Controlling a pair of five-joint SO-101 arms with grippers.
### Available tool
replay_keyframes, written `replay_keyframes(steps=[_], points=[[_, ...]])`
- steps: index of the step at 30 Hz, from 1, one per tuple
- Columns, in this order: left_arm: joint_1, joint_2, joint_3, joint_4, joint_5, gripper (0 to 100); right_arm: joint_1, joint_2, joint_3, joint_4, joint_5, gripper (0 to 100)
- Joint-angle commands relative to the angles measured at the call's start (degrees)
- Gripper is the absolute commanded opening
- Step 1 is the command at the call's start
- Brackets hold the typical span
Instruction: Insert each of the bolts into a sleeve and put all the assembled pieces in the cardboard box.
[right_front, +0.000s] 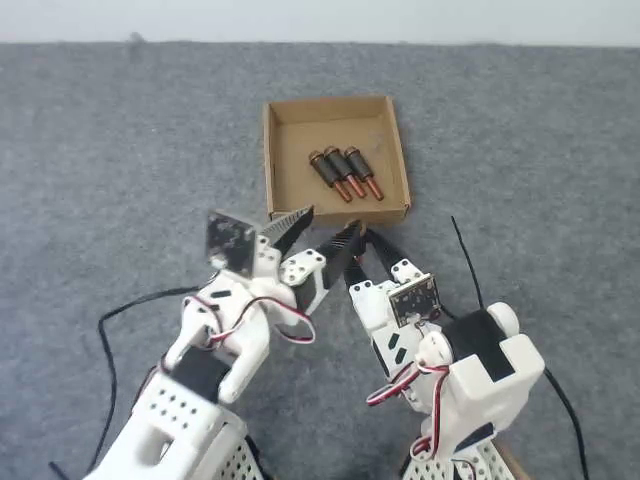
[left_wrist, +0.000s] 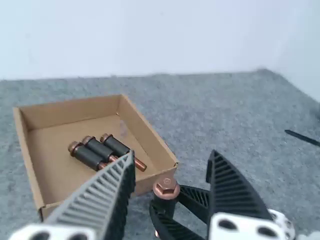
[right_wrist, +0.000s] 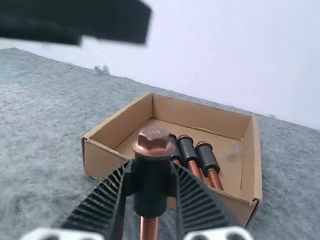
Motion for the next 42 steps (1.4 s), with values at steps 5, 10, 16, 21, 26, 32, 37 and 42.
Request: replay_keyframes(steps=[5,10,16,21,26,32,37,42], points=[[-8.79,-13.71,1.89,6.07,0.62,20,1.71,-3.03,-0.62,-0.22,-0.44,0.6],[-13.45,-18.46,5.58,6.24,0.62,2,1.71,-3.03,-0.62,-0.22,-0.35,0.6],[-22.51,-22.68,10.86,9.49,0.62,1,3.82,-3.56,-0.62,-0.22,-0.35,0.6],[-27.34,-26.81,15.16,18.29,0.62,1,3.91,-3.12,-0.62,-0.31,3.08,0.6],[-28.31,-30.15,14.90,30.51,-0.53,1,4.18,-3.56,-0.26,3.56,8.09,0.6],[-28.75,-30.51,14.81,38.33,-10.20,1,6.46,-4.44,-0.79,4.00,7.91,0.6],[-33.23,-30.51,14.81,37.71,-10.46,1,6.46,-10.07,-0.18,5.58,7.82,0.6],[-36.75,-30.59,14.81,37.71,-10.46,1,6.73,-20.00,-0.62,21.05,7.82,0.6]])
